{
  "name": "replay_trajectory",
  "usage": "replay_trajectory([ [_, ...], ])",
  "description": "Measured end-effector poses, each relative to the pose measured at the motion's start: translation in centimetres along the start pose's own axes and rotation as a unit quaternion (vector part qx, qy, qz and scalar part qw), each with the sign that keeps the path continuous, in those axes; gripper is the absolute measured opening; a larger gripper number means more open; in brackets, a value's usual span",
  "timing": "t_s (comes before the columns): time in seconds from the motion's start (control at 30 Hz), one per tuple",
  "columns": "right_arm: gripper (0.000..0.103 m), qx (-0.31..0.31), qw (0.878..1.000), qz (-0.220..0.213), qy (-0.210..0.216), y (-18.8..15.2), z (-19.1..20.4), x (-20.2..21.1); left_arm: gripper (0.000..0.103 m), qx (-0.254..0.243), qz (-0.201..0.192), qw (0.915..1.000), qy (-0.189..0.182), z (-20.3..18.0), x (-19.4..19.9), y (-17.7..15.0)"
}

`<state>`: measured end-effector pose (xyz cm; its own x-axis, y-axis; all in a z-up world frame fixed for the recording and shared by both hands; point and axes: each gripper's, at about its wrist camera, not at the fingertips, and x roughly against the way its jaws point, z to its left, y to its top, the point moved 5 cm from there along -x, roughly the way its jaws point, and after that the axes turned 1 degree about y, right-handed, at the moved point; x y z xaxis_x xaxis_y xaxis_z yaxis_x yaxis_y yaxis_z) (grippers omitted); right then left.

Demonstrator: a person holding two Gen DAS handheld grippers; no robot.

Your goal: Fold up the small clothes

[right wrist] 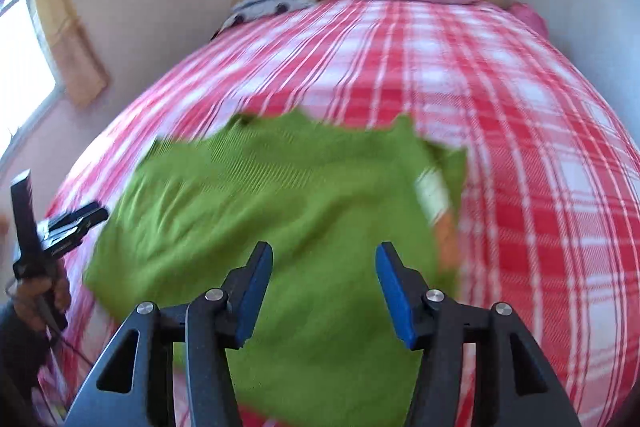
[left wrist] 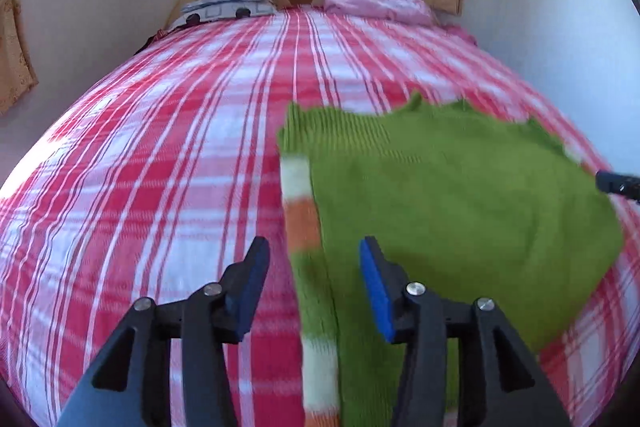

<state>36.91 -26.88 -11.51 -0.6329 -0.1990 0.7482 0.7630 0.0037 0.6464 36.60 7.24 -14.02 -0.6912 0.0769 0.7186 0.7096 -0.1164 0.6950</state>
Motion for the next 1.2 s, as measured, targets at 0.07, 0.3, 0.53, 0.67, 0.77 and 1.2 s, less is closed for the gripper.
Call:
replay_trajectory([
  [0.07,0.055,0.018,0.999,0.012,-0.034,-2.2,0.5,-0.2,0.053,-0.023,0.008,0.9993,0.028,-0.6,0.0,-1.7],
  [0.3,0.057,0.013,0.998,0.01,-0.057,-6.4,0.4,0.3,0.065,-0.041,0.008,0.9983,0.041,-0.7,1.0,-3.7],
  [0.53,0.064,0.042,0.995,0.022,-0.087,-6.9,2.1,0.5,0.085,0.06,-0.009,0.9979,0.025,2.5,2.1,-4.0],
  [0.67,0.064,0.05,0.998,-0.009,-0.042,-5.0,5.6,1.9,0.092,0.12,-0.034,0.992,0.021,4.8,3.3,-4.8],
  [0.77,0.064,0.096,0.995,-0.019,-0.014,-3.7,10.0,1.0,0.092,0.155,-0.015,0.9877,0.006,5.9,2.4,-5.3],
  [1.2,0.064,0.123,0.992,0.017,0.019,-5.6,16.4,-5.2,0.095,0.15,0.005,0.9885,0.018,5.6,1.8,-5.8],
])
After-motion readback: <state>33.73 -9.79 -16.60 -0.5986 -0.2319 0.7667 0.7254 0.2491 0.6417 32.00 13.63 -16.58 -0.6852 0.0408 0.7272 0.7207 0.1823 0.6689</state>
